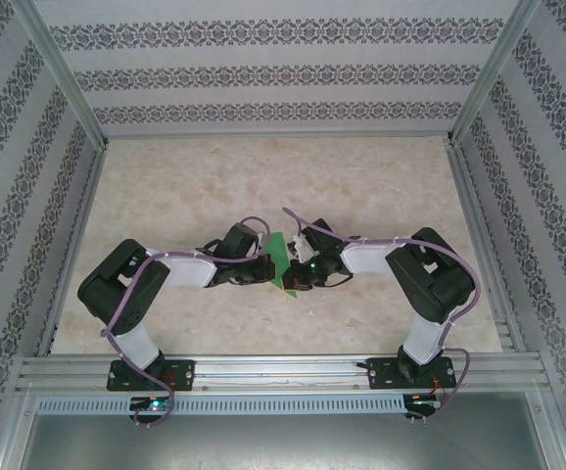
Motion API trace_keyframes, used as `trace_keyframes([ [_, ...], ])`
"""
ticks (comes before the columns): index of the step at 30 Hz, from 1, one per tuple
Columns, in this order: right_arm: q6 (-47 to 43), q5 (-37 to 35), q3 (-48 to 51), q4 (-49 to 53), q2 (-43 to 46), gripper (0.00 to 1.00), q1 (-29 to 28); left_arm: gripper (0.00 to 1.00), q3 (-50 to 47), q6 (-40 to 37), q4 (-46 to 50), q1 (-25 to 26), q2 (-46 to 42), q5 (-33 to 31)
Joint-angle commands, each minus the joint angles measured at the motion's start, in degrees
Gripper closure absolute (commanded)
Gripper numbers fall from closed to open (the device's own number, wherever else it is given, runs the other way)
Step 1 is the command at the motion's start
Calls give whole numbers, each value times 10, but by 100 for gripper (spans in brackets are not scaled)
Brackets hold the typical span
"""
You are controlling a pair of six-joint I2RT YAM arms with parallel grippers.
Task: Fold a paper plane with a square sheet of paper (fold left side to right side)
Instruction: Third fold the triangle at the center of the table.
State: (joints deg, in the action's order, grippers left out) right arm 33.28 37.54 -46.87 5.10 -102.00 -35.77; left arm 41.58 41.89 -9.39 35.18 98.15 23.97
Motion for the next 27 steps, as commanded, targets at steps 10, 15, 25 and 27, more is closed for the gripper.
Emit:
trace_keyframes([
  [10, 8, -20, 61, 83, 38, 100, -2, 98, -26, 27, 42, -2, 25, -69],
  [15, 10, -24, 79, 84, 53, 100, 1, 98, -22, 23, 43, -5, 27, -68],
  [25, -7, -11, 87, 106, 118, 100, 29, 98, 4, 0, 42, -20, 37, -46],
  [27, -19, -11, 82, 108, 145, 100, 44, 98, 17, -8, 44, -22, 43, -40],
])
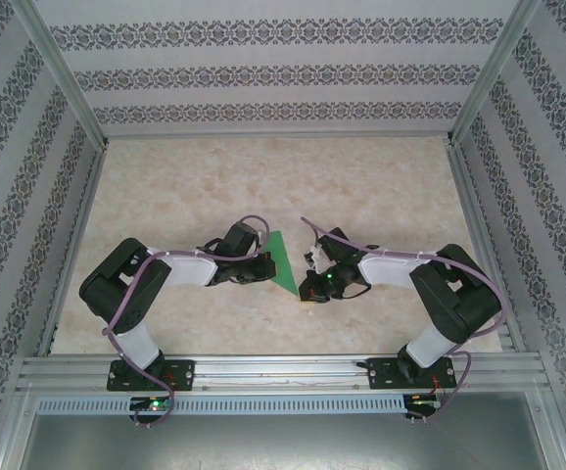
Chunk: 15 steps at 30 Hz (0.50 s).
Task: Fold a paper plane with a square sheet of paper (fold left side to right side)
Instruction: Third fold the triangle at the center of the table.
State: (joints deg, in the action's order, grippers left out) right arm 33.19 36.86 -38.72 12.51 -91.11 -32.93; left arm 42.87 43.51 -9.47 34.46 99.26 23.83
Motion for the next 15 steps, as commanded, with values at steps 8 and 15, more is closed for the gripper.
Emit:
trace_keyframes([
  [8, -78, -19, -29, 9, 63, 75, 63, 91, 62, -66, 60, -22, 38, -13],
  [15, -141, -35, -62, -46, 19, 61, 67, 78, 82, -93, 67, -44, -8, 1],
])
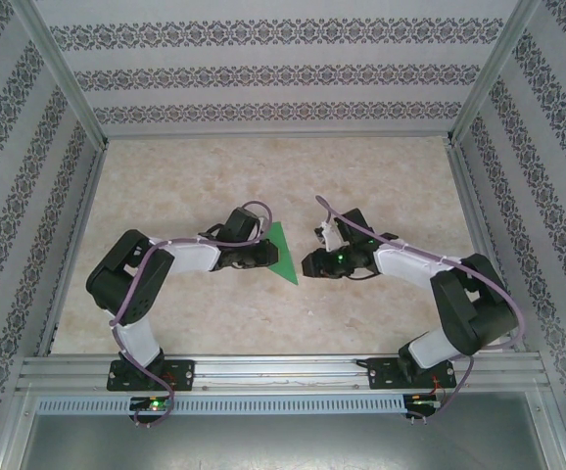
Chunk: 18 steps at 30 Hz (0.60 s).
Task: Fold a paper plane with a square sheet of paper (fold left side to right side)
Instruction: Third fold the triangle at the center of the table, then fourth fold the wing at the center of the table.
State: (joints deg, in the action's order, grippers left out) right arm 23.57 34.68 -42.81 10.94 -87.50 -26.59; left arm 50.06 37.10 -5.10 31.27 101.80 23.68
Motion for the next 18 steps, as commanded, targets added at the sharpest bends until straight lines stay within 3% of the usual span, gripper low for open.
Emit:
trace_keyframes([
  [1, -55, -9, -29, -38, -27, 61, 3, 75, 8, -30, 22, -16, -47, 3],
  [10, -106, 24, -91, -60, -112, 51, -13, 62, -79, -19, 17, -51, -170, -50],
  [15, -100, 32, -116, -71, -150, 52, -17, 57, -123, 0, 0, -68, -205, -60],
  [18, -96, 38, -123, -79, -157, 59, -21, 54, -145, 19, -27, -80, -207, -45],
])
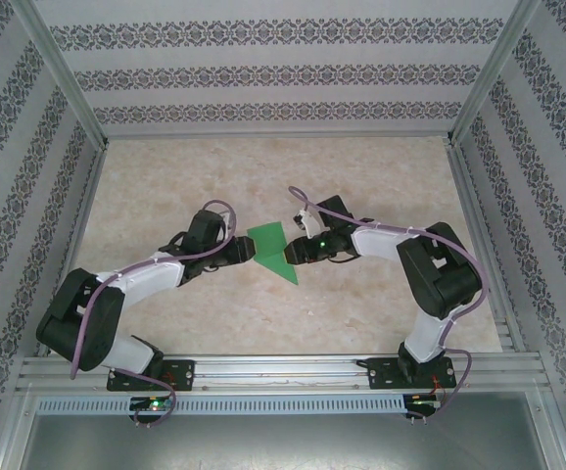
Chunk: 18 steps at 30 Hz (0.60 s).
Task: Fold a paper plane with a square sheet of paper (fold left side to right side)
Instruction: Fourth fold the wing at the center of the table.
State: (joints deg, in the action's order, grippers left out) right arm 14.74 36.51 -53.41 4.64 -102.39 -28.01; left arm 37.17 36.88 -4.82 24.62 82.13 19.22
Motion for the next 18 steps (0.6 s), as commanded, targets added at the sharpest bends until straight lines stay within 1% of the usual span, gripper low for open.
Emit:
trace_keyframes([
  [1, -8, 22, -18, -18, -9, 63, -8, 54, -22, 28, -44, -18, -10, 8],
  [7, -3, 18, -8, -23, 0, 99, -6, 54, -39, 57, -97, -43, 6, 50],
  [11, 4, 16, 5, -34, 18, 100, -4, 53, -35, 66, -118, -53, 26, 74],
  [18, 34, 30, 40, -79, 46, 100, 4, 52, -10, 76, -156, -55, 77, 112],
])
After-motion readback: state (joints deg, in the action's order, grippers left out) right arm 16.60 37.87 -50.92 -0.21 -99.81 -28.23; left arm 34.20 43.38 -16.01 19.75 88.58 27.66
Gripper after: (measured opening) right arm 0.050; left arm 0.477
